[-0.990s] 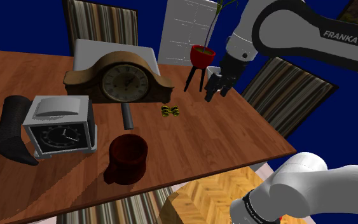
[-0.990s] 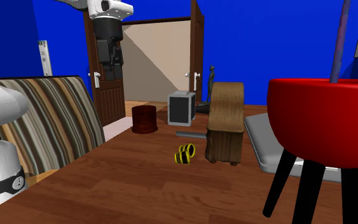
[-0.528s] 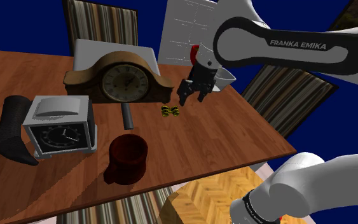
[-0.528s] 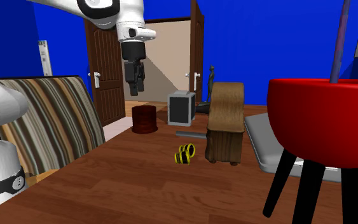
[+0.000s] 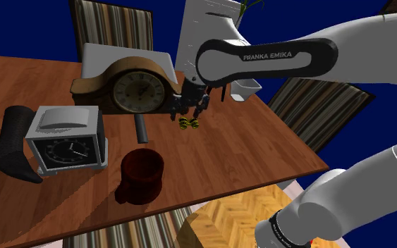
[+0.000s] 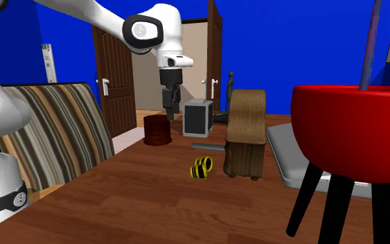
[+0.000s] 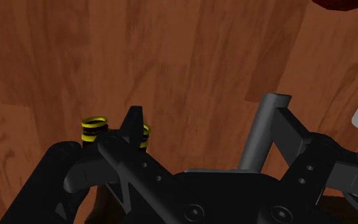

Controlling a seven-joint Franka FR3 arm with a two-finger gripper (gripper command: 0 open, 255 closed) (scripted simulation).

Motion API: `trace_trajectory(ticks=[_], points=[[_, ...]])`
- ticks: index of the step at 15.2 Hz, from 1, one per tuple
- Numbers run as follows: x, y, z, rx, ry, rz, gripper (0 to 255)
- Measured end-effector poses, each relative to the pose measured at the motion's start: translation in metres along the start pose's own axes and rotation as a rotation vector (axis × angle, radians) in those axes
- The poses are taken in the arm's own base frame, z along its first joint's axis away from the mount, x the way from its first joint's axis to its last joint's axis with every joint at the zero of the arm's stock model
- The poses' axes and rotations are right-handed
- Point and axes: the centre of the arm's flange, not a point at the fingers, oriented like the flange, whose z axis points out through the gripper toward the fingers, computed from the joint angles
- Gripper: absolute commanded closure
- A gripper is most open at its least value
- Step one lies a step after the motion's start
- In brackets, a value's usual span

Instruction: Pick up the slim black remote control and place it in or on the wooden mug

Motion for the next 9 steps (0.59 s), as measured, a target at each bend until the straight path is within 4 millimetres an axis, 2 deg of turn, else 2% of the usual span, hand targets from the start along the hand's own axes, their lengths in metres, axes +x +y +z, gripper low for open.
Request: trace_trajectory(ticks=[9], points=[[0.071,-0.062,0.068,0.017,-0.011,0.124,0]])
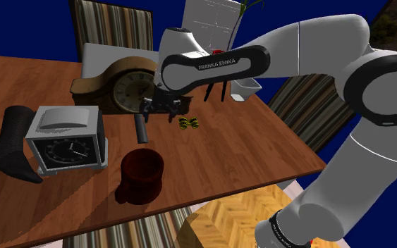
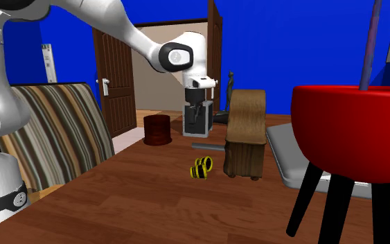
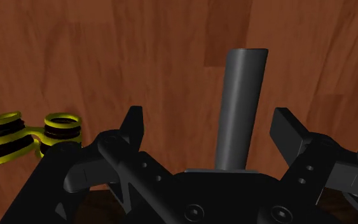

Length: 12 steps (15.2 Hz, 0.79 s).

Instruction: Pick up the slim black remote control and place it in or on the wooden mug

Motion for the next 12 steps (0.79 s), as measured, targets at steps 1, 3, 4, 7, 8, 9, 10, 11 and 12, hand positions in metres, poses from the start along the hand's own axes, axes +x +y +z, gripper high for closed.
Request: trace_trajectory(ticks=[1,3,4,7,8,9,10,11,12], points=[[0.008,-0.010,0.007,0.002,-0.001,0.014,0],[0.024,-0.022,0.021,0.006,-0.004,0.042,0],[0.031,-0.031,0.029,0.008,-0.005,0.055,0],[0.046,-0.043,0.046,0.011,-0.008,0.082,0],[0.047,-0.045,0.051,0.012,-0.006,0.084,0],[0.047,-0.045,0.056,0.013,-0.005,0.084,0],[0.047,-0.045,0.061,0.014,-0.004,0.084,0],[0.047,-0.047,0.066,0.014,-0.004,0.085,0],[0.048,-0.046,0.070,0.015,-0.003,0.084,0]])
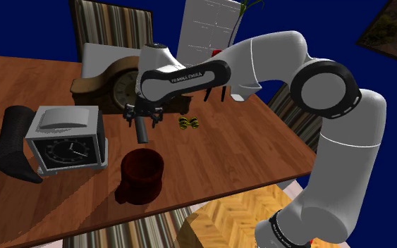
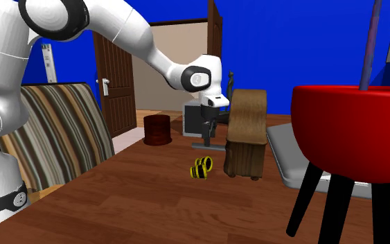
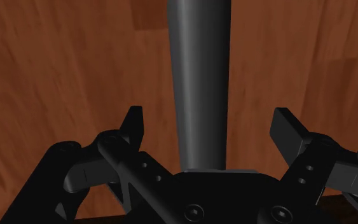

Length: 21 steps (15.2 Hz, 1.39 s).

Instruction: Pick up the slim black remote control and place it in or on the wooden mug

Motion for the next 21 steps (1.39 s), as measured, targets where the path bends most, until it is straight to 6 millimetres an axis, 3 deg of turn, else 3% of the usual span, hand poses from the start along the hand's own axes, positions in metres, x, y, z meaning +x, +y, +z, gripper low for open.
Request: trace_trajectory(ticks=[2,8,9,21], points=[[-0.0003,-0.0006,0.0111,0.000,0.000,0.001,0],[-0.0011,-0.0003,0.0145,0.000,0.000,0.000,0],[-0.0009,-0.0005,0.0146,0.000,0.000,0.000,255],[-0.0007,0.0001,0.0117,-0.003,-0.005,0.000,255]])
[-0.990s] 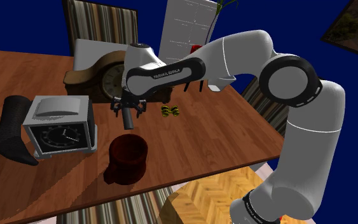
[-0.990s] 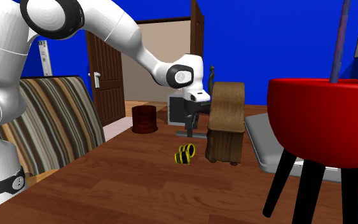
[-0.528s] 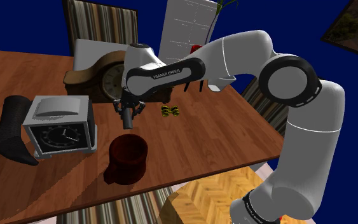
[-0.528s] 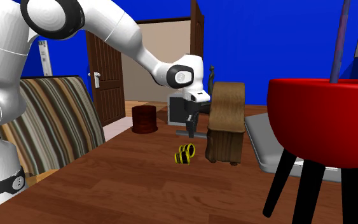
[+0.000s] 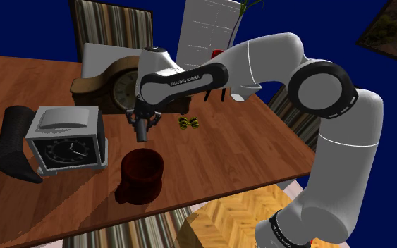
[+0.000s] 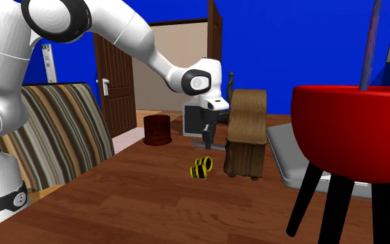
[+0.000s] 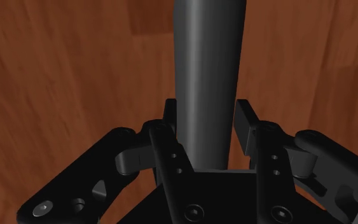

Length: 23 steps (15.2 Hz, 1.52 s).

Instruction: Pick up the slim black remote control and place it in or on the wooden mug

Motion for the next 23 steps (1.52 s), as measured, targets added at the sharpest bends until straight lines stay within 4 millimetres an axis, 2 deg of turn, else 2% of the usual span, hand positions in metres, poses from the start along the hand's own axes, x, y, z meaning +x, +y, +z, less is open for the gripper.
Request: trace_trajectory(ticks=[23], points=[[0.001,-0.010,-0.119,-0.001,0.000,0.002,255]])
